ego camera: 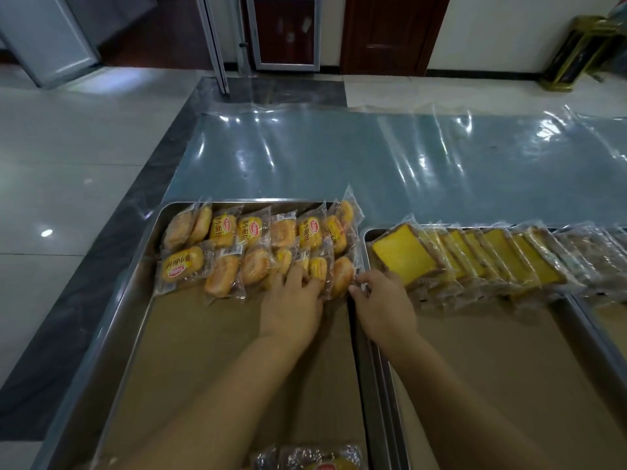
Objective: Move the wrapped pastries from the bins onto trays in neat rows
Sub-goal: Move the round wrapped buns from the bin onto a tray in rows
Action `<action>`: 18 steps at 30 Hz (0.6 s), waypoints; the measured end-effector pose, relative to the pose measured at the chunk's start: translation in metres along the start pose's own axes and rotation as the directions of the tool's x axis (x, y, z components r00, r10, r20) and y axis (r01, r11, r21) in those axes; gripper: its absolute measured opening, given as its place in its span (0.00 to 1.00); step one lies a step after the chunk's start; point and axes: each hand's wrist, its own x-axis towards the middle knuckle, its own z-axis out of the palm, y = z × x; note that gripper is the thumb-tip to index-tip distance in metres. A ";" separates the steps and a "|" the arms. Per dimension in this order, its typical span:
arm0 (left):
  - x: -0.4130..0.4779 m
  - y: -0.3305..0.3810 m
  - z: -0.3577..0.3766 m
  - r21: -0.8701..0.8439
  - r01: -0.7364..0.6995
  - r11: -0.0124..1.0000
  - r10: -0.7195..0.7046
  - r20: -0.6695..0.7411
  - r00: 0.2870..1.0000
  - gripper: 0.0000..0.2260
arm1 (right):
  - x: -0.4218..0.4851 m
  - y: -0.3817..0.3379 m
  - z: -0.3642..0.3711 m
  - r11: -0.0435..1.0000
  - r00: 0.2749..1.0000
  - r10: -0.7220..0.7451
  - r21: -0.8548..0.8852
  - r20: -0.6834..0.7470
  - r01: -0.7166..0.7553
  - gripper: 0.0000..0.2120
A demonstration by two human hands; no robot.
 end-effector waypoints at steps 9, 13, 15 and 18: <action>-0.044 -0.007 -0.029 -0.079 -0.144 0.986 0.144 -0.002 0.990 0.07 | -0.016 0.008 -0.004 0.986 1.000 -0.008 0.167 -0.010 0.010 0.02; -0.083 -0.017 -0.043 -0.140 -0.207 0.968 0.218 0.063 0.974 0.14 | -0.038 0.012 -0.008 0.970 0.997 -0.005 0.242 -0.081 0.025 0.08; -0.102 -0.027 -0.045 -0.127 -0.221 0.967 0.235 0.110 0.966 0.17 | -0.050 0.013 -0.010 0.959 0.996 0.007 0.281 -0.092 0.019 0.09; -0.123 -0.051 -0.040 -0.133 -0.145 0.980 0.164 0.144 0.976 0.17 | -0.065 0.015 -0.008 0.933 0.996 0.049 0.359 -0.075 -0.019 0.09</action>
